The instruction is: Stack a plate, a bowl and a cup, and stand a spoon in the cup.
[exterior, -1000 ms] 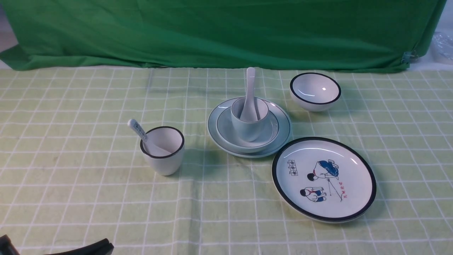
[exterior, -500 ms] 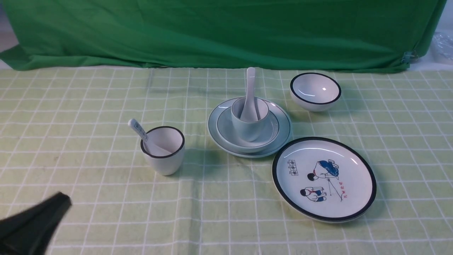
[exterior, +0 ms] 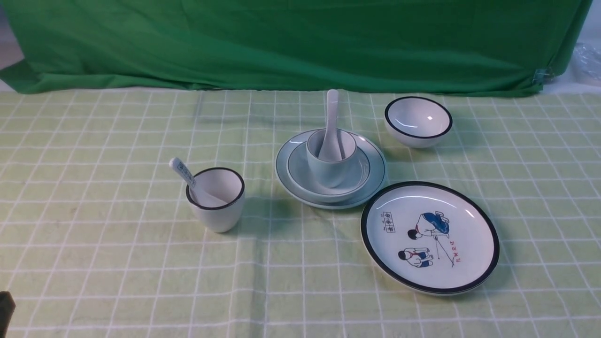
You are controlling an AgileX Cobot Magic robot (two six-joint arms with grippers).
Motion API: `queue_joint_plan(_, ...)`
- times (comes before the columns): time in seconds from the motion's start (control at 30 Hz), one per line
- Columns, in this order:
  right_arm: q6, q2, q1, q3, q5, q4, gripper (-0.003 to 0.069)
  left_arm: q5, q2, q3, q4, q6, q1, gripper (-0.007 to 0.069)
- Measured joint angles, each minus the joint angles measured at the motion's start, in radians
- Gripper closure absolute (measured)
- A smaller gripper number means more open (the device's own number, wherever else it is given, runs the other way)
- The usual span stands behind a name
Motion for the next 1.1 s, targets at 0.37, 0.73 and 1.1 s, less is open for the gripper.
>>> queue_joint_plan(0.37,0.000,0.000,0.000,0.000,-0.001,0.000,0.0534,-0.016,-0.001,0.000,0.000,-0.002,0.000,0.0622)
queue_joint_plan(0.73,0.001,0.000,0.000,0.000,-0.001,0.000,0.0503,-0.016,-0.001,0.000,0.000,-0.002,0.000,0.0622)
queue_joint_plan(1.1,0.001,0.000,0.000,0.000,-0.001,0.000,0.0470,-0.016,-0.001,0.000,0.000,-0.004,0.000,0.0622)
